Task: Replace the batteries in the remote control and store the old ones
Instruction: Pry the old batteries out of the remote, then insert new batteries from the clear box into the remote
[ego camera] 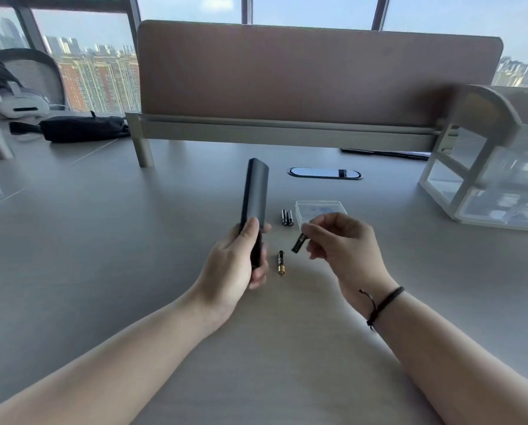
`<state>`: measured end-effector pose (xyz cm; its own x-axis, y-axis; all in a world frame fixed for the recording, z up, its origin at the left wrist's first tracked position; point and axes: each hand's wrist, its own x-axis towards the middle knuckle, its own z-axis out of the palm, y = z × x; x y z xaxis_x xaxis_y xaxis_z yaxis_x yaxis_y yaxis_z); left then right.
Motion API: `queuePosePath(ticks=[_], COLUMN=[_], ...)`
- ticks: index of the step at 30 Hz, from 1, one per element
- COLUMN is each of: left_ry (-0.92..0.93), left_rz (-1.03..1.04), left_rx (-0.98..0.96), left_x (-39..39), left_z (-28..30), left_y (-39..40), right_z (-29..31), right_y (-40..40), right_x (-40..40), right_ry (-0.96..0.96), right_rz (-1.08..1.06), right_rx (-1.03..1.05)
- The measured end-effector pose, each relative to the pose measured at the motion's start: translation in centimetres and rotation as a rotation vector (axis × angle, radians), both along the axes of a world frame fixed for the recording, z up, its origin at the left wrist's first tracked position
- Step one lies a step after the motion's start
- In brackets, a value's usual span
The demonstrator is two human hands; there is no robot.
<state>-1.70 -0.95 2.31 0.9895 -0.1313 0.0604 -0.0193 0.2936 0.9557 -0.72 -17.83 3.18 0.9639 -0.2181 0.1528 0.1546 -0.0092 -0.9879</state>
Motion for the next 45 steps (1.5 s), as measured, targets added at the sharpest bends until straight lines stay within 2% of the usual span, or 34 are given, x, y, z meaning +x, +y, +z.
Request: queuePosePath(ticks=[3,6,9,12,19,29,34,37,42,45], left_ry=[0.012,0.017,0.010,0.015,0.009,0.007,0.016,0.021,0.031,0.038], left_rz=[0.076,0.146,0.185,0.190,0.217,0.201,0.215,0.227,0.253,0.273], left_rx=[-0.098,-0.142,-0.116,-0.083,-0.072,-0.066,-0.074,-0.088,-0.105,-0.121], left_x=[0.2,0.3,0.4,0.3,0.6,0.7,1.0,1.1,1.3,1.4], left_z=[0.5,0.9,0.8,0.6,0.6,0.3,0.3,0.3,0.5,0.7], left_y=[0.4,0.6,0.5,0.4,0.4,0.2,0.3,0.5,0.7,0.9], right_z=[-0.8,-1.1,-1.1,-1.1,-1.0,-1.8,-1.8,-1.8,-1.7,-1.8], right_y=[-1.3,-1.3,-0.8,-0.8,-1.5,-0.4,0.1,0.2,1.0,1.4], right_x=[1.0,1.3,1.1,1.1,1.2,0.8,1.2,2.2,3.7,4.4], right_ry=[0.096,0.108,0.083,0.078,0.095,0.079,0.027,0.026,0.012,-0.012], right_rz=[-0.063,-0.093,-0.073,-0.059,-0.080,0.007,-0.008,-0.073,-0.022,-0.001], right_rx=[-0.328,-0.626,-0.781,-0.811,-0.725,-0.922,-0.776,-0.763,-1.066,-1.163])
